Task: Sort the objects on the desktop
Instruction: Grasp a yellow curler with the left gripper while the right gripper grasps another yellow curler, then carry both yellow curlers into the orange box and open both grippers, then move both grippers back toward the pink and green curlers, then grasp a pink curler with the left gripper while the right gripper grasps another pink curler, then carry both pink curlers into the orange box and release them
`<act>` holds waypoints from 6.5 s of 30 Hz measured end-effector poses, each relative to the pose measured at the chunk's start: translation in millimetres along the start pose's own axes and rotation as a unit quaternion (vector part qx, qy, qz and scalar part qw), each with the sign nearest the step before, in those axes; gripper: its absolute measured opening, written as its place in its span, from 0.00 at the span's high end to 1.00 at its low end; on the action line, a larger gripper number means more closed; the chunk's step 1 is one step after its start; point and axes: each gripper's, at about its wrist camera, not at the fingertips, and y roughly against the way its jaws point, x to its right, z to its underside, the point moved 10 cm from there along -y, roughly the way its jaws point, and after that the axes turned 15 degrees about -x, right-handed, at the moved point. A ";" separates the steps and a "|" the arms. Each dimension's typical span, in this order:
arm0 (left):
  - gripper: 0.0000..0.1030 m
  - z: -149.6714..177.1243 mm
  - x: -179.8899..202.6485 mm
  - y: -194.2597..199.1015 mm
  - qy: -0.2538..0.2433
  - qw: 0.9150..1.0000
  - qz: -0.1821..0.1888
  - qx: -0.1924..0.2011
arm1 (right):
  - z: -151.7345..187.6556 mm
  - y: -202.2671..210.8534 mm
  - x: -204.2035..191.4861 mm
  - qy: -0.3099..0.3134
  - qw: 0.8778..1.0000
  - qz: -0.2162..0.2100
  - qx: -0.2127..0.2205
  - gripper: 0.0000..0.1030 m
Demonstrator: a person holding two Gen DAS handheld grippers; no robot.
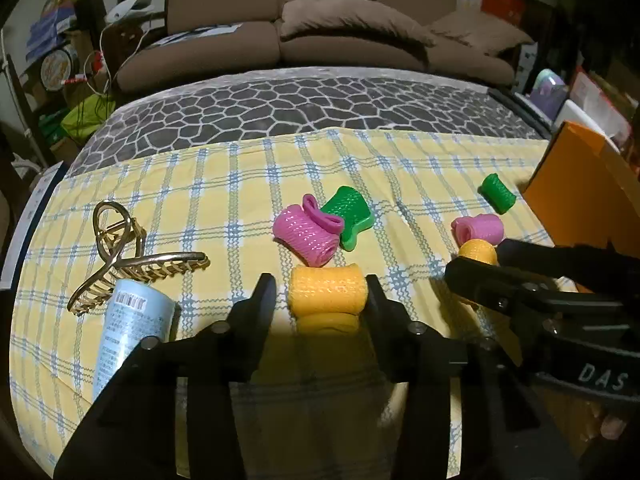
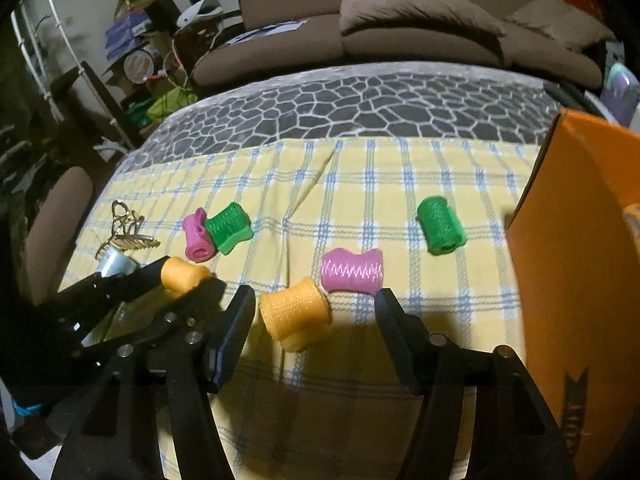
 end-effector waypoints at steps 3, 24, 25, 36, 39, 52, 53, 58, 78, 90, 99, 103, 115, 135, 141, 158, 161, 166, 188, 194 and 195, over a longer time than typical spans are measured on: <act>0.67 -0.5 -0.9 1.2 0.006 1.000 0.009 0.003 | 1.4 -2.8 1.9 -0.009 1.000 -0.007 -0.004 0.40; 0.68 -2.8 12.0 64.1 0.030 0.998 0.056 0.027 | -4.7 64.7 -0.7 -0.004 0.999 -0.018 0.048 0.68; 0.68 -2.2 13.5 68.3 0.031 0.997 0.059 0.029 | -4.2 70.2 -1.0 -0.004 0.999 -0.018 0.051 0.68; 0.68 4.4 58.0 114.3 0.020 0.995 0.082 0.051 | 11.0 126.7 21.1 -0.018 0.996 -0.010 0.081 0.68; 0.68 4.6 81.4 126.2 0.007 0.994 0.093 0.059 | 17.9 142.6 32.7 -0.021 0.996 0.006 0.090 0.68; 0.68 4.6 187.8 139.5 -0.054 0.988 0.127 0.065 | 54.8 188.2 119.3 -0.064 0.991 0.064 0.102 0.68; 0.68 4.9 194.8 137.7 -0.056 0.988 0.129 0.063 | 56.3 189.3 128.6 -0.070 0.990 0.067 0.102 0.68; 0.68 4.2 228.6 124.6 -0.070 0.987 0.136 0.057 | 64.4 192.5 169.9 -0.098 0.987 0.073 0.101 0.68; 0.27 -9.0 239.3 121.9 -0.068 0.985 0.139 0.073 | 70.2 207.3 220.4 -0.167 0.975 0.076 0.125 0.28; 0.00 -19.1 159.2 130.9 0.010 0.987 0.138 0.075 | 49.1 207.7 172.9 -0.125 0.981 0.065 0.135 0.09; 0.00 -14.0 124.7 136.4 0.017 0.991 0.114 0.074 | 39.2 188.4 131.8 -0.091 0.986 0.070 0.120 0.01; 0.00 -11.6 103.4 136.3 0.031 0.991 0.106 0.073 | 32.7 182.0 111.1 -0.078 0.988 0.064 0.119 0.01; 0.00 -6.1 11.8 122.4 0.096 0.990 0.086 0.063 | 14.3 148.8 56.1 -0.049 0.992 0.047 0.105 0.01; 0.00 -10.7 -39.8 55.8 0.083 0.996 0.020 0.029 | -5.6 71.8 -2.0 0.003 0.997 0.035 0.064 0.01; 0.16 -21.4 -30.8 32.2 0.046 0.999 -0.008 0.022 | -19.6 62.5 4.5 0.002 0.994 0.070 0.079 0.06; 0.26 -35.4 -16.2 -6.2 0.025 0.999 0.020 0.014 | -23.6 3.9 8.1 0.032 0.996 0.077 0.045 0.41; 0.26 -37.5 -12.0 -10.7 0.013 1.000 0.005 0.012 | -22.4 -1.9 12.1 0.028 0.996 0.075 0.042 0.41; 0.53 -38.9 -7.1 -11.9 0.003 1.000 0.007 0.014 | -19.4 -12.4 20.1 0.021 0.997 0.068 0.034 0.55; 0.68 -44.6 -8.1 66.8 0.046 0.992 0.106 0.050 | -32.6 69.1 -5.0 0.034 0.995 0.036 0.089 0.69; 0.68 -50.9 25.4 110.1 0.023 0.990 0.116 0.072 | -29.9 109.2 -3.1 0.032 0.993 0.036 0.108 0.69; 0.68 -51.1 30.6 113.7 0.022 0.990 0.118 0.072 | -28.8 115.2 -1.3 0.031 0.993 0.038 0.111 0.69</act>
